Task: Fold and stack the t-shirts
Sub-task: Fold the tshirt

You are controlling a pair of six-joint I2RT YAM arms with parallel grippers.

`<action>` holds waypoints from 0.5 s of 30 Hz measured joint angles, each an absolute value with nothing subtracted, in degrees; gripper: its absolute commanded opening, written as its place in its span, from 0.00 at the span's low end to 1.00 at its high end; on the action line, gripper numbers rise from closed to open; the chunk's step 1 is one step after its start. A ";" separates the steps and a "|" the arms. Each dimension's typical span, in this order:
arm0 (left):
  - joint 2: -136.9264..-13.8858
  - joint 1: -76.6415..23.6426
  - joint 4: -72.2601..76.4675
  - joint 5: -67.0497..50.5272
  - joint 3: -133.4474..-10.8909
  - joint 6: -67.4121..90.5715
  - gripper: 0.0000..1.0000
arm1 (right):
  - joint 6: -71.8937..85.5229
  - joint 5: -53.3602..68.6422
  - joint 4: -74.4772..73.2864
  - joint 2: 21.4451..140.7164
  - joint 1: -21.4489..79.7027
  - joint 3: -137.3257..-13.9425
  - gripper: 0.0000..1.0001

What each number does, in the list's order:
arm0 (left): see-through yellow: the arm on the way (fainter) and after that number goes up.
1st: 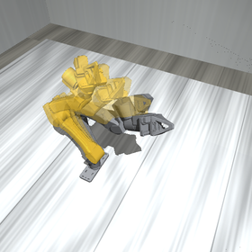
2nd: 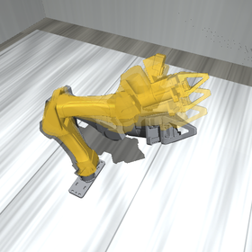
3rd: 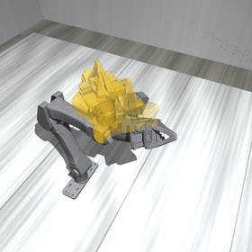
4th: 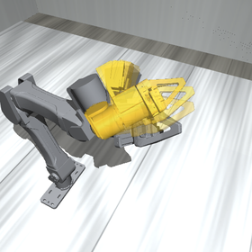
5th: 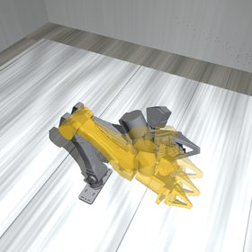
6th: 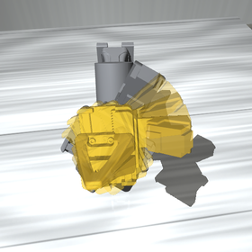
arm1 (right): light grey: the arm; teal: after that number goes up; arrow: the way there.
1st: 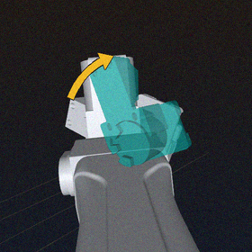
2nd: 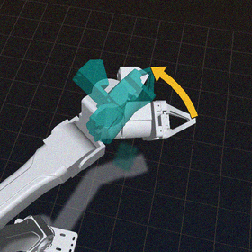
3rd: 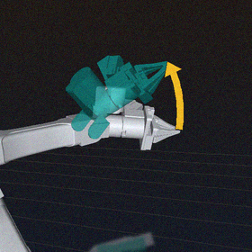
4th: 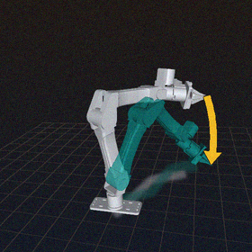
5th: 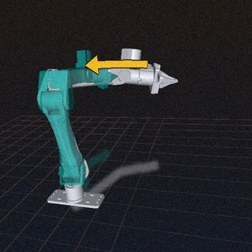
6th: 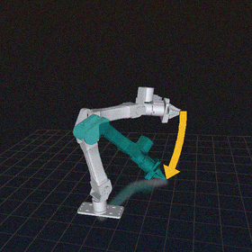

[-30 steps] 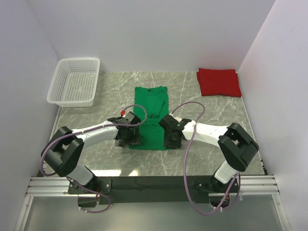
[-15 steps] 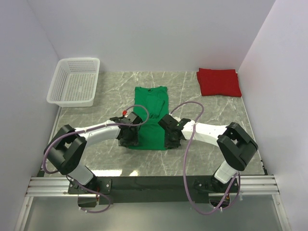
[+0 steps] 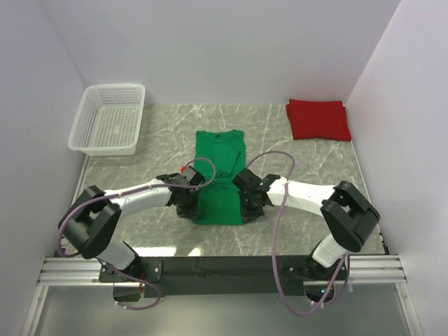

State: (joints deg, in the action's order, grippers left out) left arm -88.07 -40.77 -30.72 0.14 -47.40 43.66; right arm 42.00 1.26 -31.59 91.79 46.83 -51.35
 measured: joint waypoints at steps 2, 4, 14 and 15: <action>-85.69 -41.06 -31.68 -2.90 -44.95 43.57 0.01 | 40.62 3.29 -33.95 89.71 47.24 -50.13 0.00; -82.04 -42.02 -34.13 -6.68 -41.65 43.64 0.01 | 39.40 6.04 -37.21 86.43 48.40 -48.95 0.00; -58.96 -45.50 -51.46 -22.94 -39.31 44.77 0.01 | 35.86 18.79 -53.87 69.78 52.38 -50.39 0.00; -58.81 -45.39 -52.99 -23.05 -41.28 44.66 0.01 | 35.11 18.63 -55.79 70.08 52.29 -51.96 0.00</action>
State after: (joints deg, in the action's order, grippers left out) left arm -58.81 -45.39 -52.99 -23.05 -41.28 44.66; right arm 35.11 18.63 -55.79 70.08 52.29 -51.96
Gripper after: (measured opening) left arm 0.032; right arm 0.033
